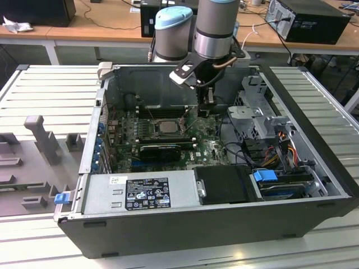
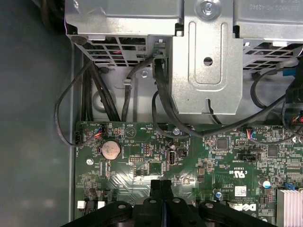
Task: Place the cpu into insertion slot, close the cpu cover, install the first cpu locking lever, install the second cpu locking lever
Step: 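Close the cpu cover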
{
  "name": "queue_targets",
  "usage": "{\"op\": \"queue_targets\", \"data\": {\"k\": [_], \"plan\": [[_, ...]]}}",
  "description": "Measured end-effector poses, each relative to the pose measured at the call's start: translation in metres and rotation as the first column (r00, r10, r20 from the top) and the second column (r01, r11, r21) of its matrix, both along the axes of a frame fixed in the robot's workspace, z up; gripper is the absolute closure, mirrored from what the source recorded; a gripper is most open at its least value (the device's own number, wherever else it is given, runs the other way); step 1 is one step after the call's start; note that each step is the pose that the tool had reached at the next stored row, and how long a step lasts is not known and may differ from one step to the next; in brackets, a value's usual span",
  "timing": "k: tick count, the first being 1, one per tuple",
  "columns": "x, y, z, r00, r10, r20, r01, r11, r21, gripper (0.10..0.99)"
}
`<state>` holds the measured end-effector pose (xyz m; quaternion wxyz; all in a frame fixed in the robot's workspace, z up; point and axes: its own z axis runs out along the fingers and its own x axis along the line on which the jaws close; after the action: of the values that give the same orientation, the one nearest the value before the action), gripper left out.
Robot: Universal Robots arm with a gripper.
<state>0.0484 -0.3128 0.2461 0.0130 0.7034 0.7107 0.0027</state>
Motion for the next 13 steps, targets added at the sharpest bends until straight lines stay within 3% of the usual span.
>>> {"op": "queue_targets", "data": {"k": [13], "plan": [[-0.0037,0.0000,0.0000,1.0000,0.000,0.0000,0.000,1.0000,0.000,0.980]]}}
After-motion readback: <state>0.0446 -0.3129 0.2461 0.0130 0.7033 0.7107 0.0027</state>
